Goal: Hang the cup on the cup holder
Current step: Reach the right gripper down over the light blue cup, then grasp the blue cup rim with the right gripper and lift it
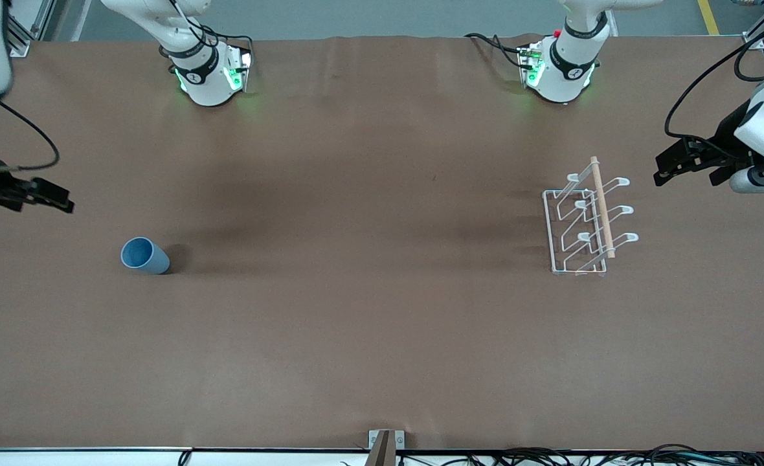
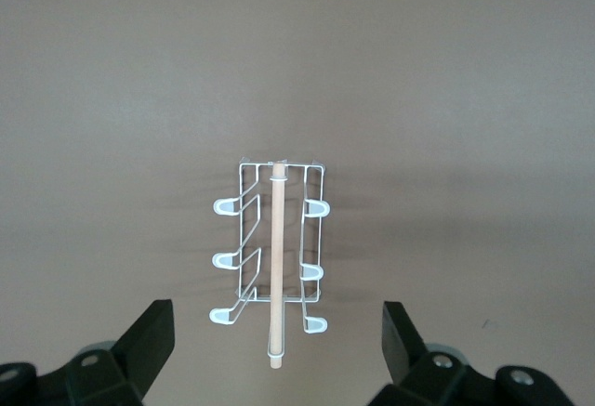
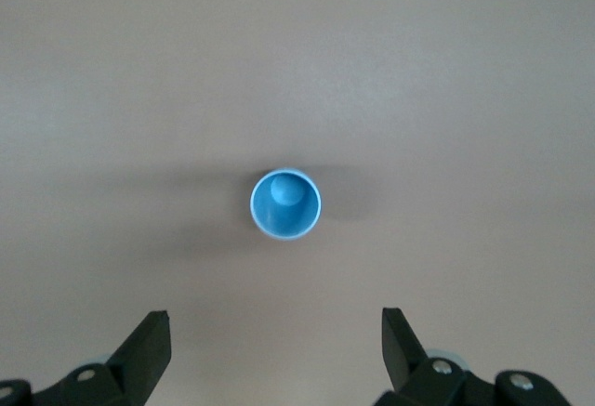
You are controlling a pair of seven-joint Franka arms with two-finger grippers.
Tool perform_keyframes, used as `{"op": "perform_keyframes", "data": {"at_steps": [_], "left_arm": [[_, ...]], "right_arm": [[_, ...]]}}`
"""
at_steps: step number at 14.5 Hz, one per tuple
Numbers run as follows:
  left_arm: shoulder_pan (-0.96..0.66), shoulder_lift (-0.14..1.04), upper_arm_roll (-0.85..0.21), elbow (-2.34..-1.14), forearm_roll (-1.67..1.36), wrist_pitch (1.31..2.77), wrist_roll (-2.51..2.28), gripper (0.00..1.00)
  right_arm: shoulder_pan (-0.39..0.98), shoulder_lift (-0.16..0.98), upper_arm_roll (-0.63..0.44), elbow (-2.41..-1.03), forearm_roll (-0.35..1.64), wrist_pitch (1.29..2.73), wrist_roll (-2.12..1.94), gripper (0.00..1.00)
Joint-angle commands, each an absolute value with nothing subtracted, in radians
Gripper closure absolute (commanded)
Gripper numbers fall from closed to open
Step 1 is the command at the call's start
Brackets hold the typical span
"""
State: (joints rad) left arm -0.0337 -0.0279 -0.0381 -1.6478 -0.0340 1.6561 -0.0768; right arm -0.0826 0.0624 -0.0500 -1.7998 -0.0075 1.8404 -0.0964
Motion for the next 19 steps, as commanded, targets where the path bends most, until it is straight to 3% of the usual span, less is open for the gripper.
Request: {"op": "perform_keyframes", "data": {"at_steps": [1,8,16,19], "left_arm": [[-0.037,-0.020,-0.035,-1.640,-0.029,1.660,-0.063,0.01],[-0.040,-0.018,-0.037,-1.640,-0.031,1.661,-0.063,0.01],[-0.040,-0.012,-0.035,-1.640,-0.031,1.661,-0.063,0.01],[-0.040,-0.012,-0.035,-1.640,-0.029,1.661,-0.063,0.01]], "right_arm": [[-0.118,0.081,-0.038,-1.936,-0.018,2.018,-0.147,0.00],[-0.164,0.213,-0.038,-2.094,-0.018,2.354,-0.277,0.00],[-0.158,0.344,-0.037,-2.115,-0.012,2.514,-0.287,0.00],[-0.158,0.362,-0.035,-2.117,-0.008,2.514,-0.287,0.10]]}}
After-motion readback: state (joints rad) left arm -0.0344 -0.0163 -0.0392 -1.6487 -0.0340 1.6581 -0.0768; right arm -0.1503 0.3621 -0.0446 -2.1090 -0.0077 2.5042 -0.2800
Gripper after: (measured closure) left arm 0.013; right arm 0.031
